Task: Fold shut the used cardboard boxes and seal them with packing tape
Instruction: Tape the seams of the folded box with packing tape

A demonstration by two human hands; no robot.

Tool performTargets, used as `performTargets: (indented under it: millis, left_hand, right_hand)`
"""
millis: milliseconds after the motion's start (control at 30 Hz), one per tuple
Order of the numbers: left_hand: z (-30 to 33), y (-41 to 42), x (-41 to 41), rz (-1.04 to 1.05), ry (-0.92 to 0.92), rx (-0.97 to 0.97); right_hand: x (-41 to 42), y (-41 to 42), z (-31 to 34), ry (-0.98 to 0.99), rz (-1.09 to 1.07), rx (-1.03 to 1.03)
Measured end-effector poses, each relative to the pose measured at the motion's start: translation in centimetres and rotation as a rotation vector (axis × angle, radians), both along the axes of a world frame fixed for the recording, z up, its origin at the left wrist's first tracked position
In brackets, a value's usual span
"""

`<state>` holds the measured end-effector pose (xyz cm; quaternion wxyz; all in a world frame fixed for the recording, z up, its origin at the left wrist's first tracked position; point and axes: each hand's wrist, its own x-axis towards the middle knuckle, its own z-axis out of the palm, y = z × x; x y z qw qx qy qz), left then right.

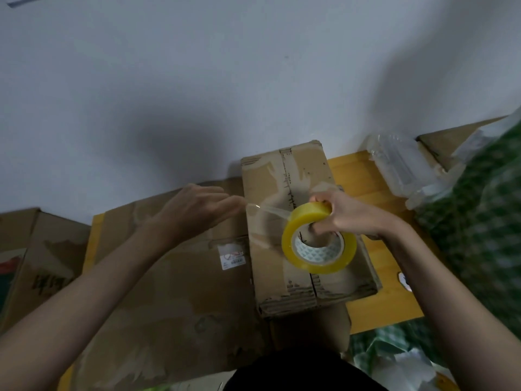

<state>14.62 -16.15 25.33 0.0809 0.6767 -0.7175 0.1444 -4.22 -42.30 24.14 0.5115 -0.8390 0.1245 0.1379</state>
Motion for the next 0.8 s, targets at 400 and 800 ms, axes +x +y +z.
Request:
performTargets:
  millis: [400,800]
  left_hand:
    - [-3.0,-4.4,-2.2,0.680,1.356,-0.399]
    - [-4.2,-13.5,2.4,0.798,1.911,-0.737]
  right_hand:
    - [2.0,1.3,0.8,-0.021,-0.164,-0.127]
    - [4.7,3.5,0.4,0.022,-0.363,-0.335]
